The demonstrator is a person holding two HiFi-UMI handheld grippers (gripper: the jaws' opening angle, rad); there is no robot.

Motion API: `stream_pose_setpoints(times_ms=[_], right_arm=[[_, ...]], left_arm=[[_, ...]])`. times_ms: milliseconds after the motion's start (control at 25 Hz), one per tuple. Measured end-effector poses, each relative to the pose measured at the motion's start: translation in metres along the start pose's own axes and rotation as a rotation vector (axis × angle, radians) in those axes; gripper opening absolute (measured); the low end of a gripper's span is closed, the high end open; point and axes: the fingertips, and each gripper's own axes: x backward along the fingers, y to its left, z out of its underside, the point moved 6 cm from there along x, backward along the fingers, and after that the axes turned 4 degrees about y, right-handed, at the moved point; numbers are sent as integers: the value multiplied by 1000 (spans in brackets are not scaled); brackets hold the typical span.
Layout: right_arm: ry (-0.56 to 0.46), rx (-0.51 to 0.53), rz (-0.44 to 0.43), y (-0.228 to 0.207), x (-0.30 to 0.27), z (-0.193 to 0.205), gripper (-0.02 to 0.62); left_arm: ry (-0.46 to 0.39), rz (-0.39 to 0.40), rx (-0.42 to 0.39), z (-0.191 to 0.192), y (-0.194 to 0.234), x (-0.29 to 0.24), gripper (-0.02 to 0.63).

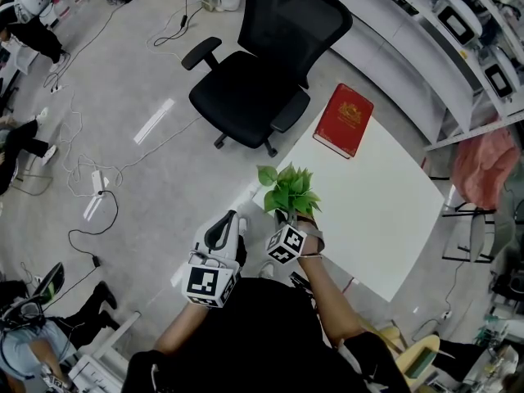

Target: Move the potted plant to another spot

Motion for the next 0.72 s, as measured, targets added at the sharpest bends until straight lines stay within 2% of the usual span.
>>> stream_pose_setpoints(times_ms=[480,560,720], right_arm=[[-76,-139,33,-6,37,2,15],[-106,-194,39,-8,51,4,15],[-205,-375,60,-16,86,16,15]], left_arm=[[-10,25,-19,-3,-12,3,19],[-13,33,-28,-4,-18,4,19],[-24,52,-48,-3,-39,9,19]])
